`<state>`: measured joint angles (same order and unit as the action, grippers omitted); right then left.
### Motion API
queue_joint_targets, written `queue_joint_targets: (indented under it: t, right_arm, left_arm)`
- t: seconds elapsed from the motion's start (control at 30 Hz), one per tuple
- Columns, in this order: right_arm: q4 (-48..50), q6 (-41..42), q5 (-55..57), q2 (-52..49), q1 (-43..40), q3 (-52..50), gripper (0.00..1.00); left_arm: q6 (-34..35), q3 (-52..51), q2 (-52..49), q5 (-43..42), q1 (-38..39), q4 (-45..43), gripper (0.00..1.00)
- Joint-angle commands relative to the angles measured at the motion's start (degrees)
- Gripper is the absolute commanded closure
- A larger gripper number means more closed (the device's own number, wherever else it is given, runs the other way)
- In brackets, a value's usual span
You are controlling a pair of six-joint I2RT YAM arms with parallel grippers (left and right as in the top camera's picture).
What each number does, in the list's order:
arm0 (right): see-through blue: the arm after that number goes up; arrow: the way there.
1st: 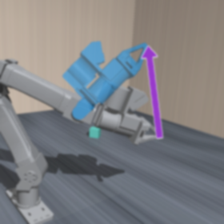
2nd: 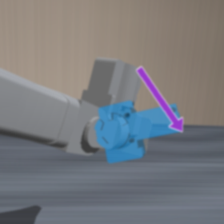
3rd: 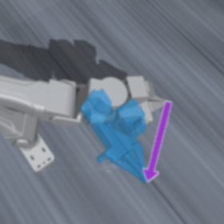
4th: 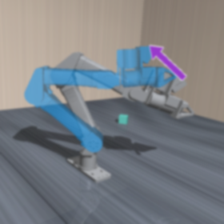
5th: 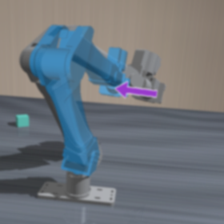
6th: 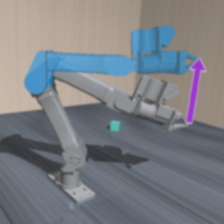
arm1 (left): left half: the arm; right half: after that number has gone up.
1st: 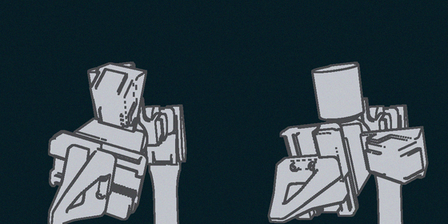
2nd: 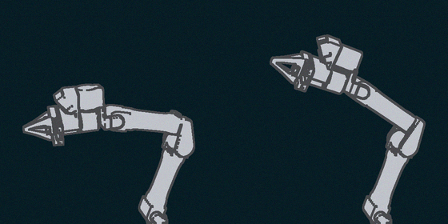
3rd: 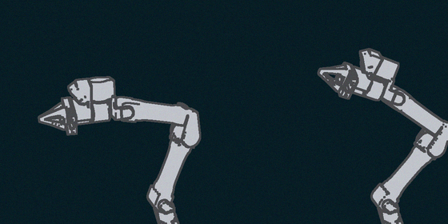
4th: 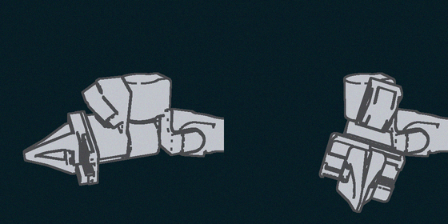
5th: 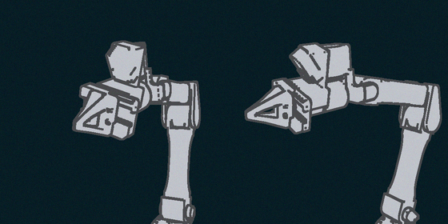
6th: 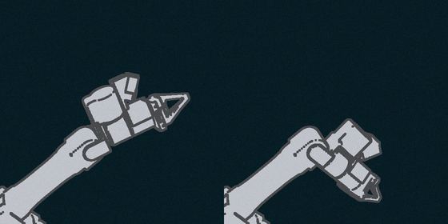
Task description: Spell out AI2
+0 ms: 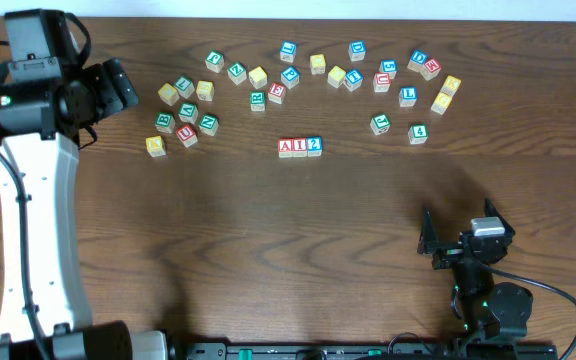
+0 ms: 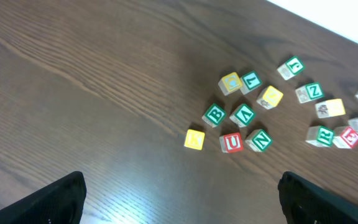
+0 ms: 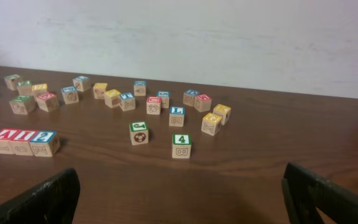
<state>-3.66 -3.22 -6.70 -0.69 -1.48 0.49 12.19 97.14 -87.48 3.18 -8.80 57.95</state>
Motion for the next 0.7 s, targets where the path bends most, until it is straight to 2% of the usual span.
queue_joint_targets:
  t: [0.0, 0.27, 0.4, 0.67]
  right_arm:
    - [-0.1, -0.5, -0.5, 0.4, 0.1, -0.2, 0.01]
    - [-0.1, -0.5, -0.5, 0.4, 0.1, -0.2, 0.01]
    - [-0.1, -0.5, -0.5, 0.4, 0.1, -0.2, 0.01]
    - [-0.1, -0.5, -0.5, 0.4, 0.1, -0.2, 0.01]
  left_arm:
    - [-0.6, -4.7, 9.7, 0.5, -0.1, -1.9, 0.02]
    - [-5.2, -33.0, 34.8, 0.0, -0.1, -23.3, 0.02]
    - [-7.3, -48.8, 49.4, -0.2, -0.1, -30.4, 0.02]
    - [-13.0, -71.3, 68.9, -4.3, -0.1, -43.8, 0.02]
